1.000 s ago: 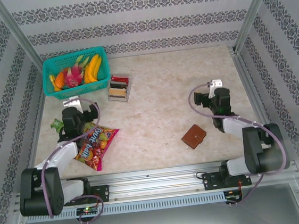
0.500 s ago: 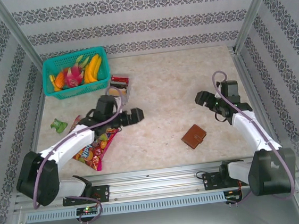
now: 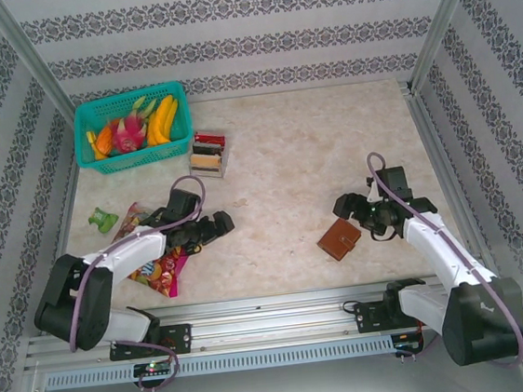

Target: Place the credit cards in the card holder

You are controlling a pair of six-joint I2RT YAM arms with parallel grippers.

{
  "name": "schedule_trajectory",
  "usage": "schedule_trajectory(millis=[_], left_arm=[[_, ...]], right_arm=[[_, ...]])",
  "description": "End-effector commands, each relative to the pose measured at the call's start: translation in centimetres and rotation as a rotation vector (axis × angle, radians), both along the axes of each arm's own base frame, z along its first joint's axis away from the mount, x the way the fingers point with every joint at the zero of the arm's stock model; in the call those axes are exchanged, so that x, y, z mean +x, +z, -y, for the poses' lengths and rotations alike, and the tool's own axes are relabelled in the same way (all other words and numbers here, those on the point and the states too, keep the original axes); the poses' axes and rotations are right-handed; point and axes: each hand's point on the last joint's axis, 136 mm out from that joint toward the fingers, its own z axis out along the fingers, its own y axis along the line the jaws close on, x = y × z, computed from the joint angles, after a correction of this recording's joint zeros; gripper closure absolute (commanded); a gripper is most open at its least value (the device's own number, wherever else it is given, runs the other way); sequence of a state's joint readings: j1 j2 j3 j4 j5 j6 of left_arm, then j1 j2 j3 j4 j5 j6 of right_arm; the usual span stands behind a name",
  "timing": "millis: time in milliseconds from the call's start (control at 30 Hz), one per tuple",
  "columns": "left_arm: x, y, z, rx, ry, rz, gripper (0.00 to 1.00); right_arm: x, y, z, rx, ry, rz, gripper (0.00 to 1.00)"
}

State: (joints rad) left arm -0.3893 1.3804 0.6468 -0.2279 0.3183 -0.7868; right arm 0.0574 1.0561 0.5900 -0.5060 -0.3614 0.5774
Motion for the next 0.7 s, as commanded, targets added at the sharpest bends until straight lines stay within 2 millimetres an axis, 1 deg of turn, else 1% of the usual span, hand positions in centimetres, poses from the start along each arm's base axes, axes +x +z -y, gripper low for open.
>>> schedule_trajectory(millis=[0, 67, 100, 133, 200, 267, 367, 433, 467, 500, 533, 667], left_arm=[[-0.9, -0.2, -3.4, 0.092, 0.088, 0.002, 0.00], [-0.7, 0.6, -3.8, 0.079, 0.095, 0.041, 0.00], [-0.5, 1.3, -3.6, 0.070, 0.087, 0.071, 0.00], [-0.3, 1.9, -3.4, 0.049, 0.082, 0.095, 0.00], [0.5, 3.6, -2.1, -0.014, 0.039, 0.161, 0.00], [1.0, 4.9, -1.2, -0.050, 0.003, 0.194, 0.00], [1.7, 6.6, -0.4, -0.094, -0.007, 0.234, 0.00], [2.2, 7.3, -0.2, -0.121, 0.010, 0.264, 0.00], [2.3, 6.9, -0.9, -0.101, 0.057, 0.249, 0.00], [2.3, 6.4, -2.1, -0.058, 0.120, 0.228, 0.00], [2.5, 6.5, -2.5, -0.044, 0.146, 0.234, 0.00], [4.4, 8.0, -3.7, -0.033, 0.239, 0.282, 0.00]], right_arm=[[-0.8, -0.9, -1.8, 0.057, 0.048, -0.047, 0.20], [-0.9, -1.3, -2.7, 0.062, 0.078, -0.066, 0.24], [-1.0, -1.5, -2.9, 0.058, 0.083, -0.077, 0.24], [-1.0, -1.8, -3.1, 0.053, 0.086, -0.085, 0.24], [-1.1, -2.3, -3.2, 0.039, 0.081, -0.112, 0.26], [-1.3, -3.1, -3.0, 0.002, 0.071, -0.133, 0.27], [-1.7, -4.3, -3.8, -0.001, 0.090, -0.170, 0.31], [-2.0, -5.3, -4.5, -0.001, 0.100, -0.201, 0.34], [-2.1, -5.6, -5.2, 0.004, 0.109, -0.213, 0.35], [-2.0, -5.7, -5.9, 0.013, 0.115, -0.213, 0.36], [-1.8, -5.8, -6.6, 0.016, 0.119, -0.203, 0.36], [-0.1, -5.0, -10.6, 0.112, 0.150, -0.132, 0.39]])
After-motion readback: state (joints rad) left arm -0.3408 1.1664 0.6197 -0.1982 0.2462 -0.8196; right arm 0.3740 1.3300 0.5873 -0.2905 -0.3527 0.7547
